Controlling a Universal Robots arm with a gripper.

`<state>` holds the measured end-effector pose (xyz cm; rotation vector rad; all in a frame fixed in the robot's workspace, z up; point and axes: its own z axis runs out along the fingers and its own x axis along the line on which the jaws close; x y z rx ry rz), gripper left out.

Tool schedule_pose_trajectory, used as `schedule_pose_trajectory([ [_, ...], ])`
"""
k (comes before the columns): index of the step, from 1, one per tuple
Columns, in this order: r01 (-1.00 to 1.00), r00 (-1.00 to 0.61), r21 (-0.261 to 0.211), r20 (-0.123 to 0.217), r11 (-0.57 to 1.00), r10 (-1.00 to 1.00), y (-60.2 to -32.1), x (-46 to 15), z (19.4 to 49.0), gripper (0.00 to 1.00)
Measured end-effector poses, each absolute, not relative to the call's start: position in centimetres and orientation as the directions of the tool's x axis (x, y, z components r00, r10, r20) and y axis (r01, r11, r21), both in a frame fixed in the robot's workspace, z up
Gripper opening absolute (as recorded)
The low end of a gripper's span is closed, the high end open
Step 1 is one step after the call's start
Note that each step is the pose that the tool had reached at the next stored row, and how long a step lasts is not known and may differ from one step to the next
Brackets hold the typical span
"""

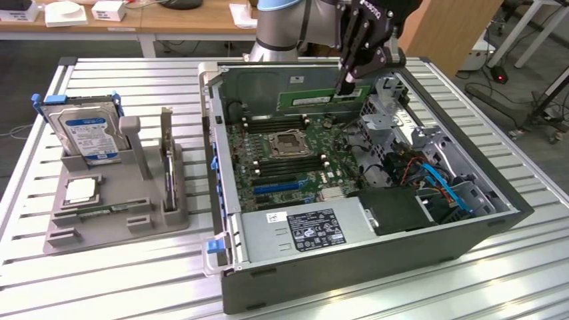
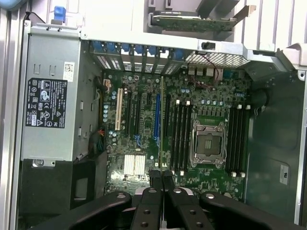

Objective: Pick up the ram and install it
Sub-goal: 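Pick up the ram and move it above insertion slot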

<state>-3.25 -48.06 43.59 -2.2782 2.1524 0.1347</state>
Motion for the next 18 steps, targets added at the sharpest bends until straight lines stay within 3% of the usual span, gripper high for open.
schedule_pose_trajectory([
  [18, -0.997, 0.055, 0.054, -0.068, -0.059, -0.996, -47.91, -3.25, 43.07, 0.11],
])
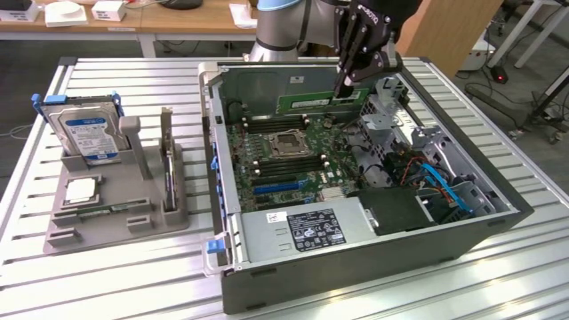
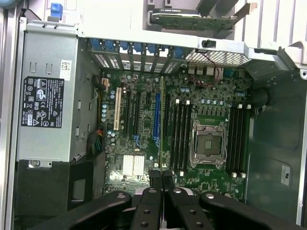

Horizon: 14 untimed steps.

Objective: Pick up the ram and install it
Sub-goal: 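Pick up the ram and move it above insertion slot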

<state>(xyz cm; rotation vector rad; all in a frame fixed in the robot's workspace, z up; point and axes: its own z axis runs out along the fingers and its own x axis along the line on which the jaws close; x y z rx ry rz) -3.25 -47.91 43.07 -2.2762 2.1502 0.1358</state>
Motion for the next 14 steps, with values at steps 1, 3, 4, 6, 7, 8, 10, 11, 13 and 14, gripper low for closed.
schedule_pose_trajectory([
  [1, -0.997, 0.055, 0.054, -0.068, -0.059, -0.996, -47.8, -3.2, 43.1, 0.11],
  [3, -0.997, 0.055, 0.053, -0.069, -0.059, -0.996, -47.7, -3.3, 43.0, 0.11],
  [4, -0.997, 0.055, 0.053, -0.069, -0.059, -0.996, -47.6, -3.3, 43.0, 0.11],
  [6, -0.997, 0.055, 0.052, -0.070, -0.059, -0.996, -47.3, -3.3, 43.0, 0.11],
  [7, -0.997, 0.055, 0.051, -0.070, -0.059, -0.996, -47.2, -3.2, 42.9, 0.11],
  [8, -0.997, 0.055, 0.051, -0.070, -0.059, -0.996, -47.1, -3.3, 42.9, 0.11],
  [10, -0.997, 0.055, 0.050, -0.071, -0.059, -0.996, -46.8, -3.2, 42.9, 0.11],
  [11, -0.997, 0.055, 0.050, -0.071, -0.059, -0.996, -46.6, -3.2, 42.9, 0.11],
  [13, -0.997, 0.055, 0.049, -0.071, -0.059, -0.996, -46.4, -3.2, 42.8, 0.11],
  [14, -0.997, 0.055, 0.049, -0.071, -0.059, -0.996, -46.3, -3.3, 42.8, 0.11],
])
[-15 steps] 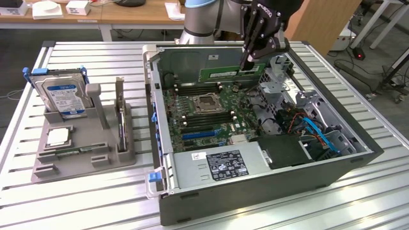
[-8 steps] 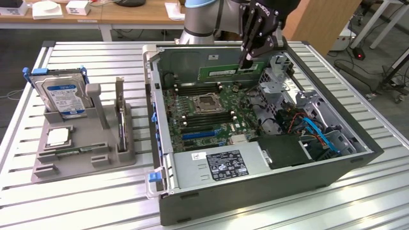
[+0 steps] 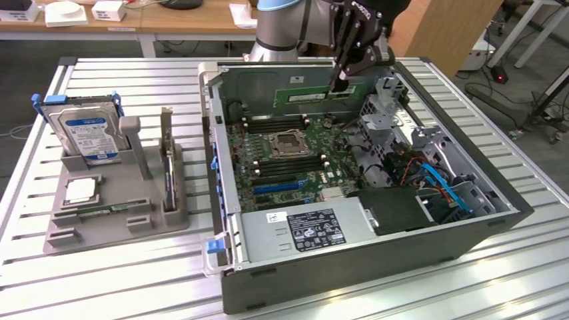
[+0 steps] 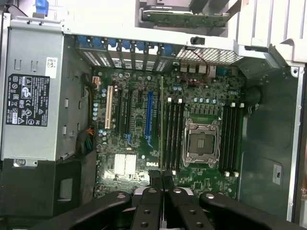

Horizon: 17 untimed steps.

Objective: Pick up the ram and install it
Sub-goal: 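Pick up the ram and move it above insertion slot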

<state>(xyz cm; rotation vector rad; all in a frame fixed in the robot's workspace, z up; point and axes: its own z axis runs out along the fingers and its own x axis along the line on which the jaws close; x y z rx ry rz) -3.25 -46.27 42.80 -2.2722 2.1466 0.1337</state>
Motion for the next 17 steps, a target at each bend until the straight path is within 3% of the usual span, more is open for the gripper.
schedule_pose_trajectory([
  [17, -0.997, 0.055, 0.048, -0.071, -0.058, -0.996, -44.6, -3.2, 42.6, 0.11],
])
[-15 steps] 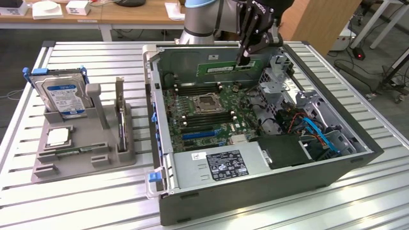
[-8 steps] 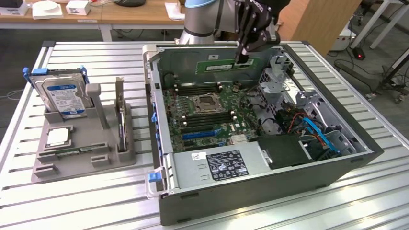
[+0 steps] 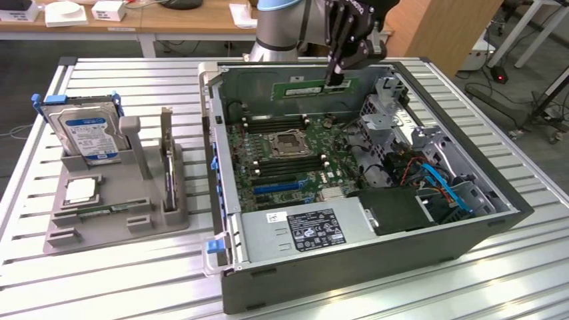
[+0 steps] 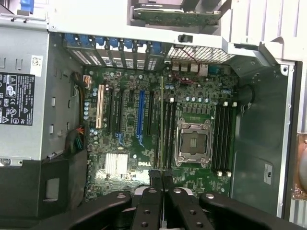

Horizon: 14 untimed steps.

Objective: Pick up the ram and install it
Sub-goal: 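Pick up the ram and move it above insertion slot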

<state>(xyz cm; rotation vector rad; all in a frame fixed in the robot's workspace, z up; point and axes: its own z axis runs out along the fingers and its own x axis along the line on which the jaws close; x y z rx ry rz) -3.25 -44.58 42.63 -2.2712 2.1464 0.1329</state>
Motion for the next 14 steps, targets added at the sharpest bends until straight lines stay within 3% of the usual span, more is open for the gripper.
schedule_pose_trajectory([
  [14, -0.997, 0.054, 0.048, -0.071, -0.057, -0.996, -43.52, -3.25, 42.59, 0.11],
])
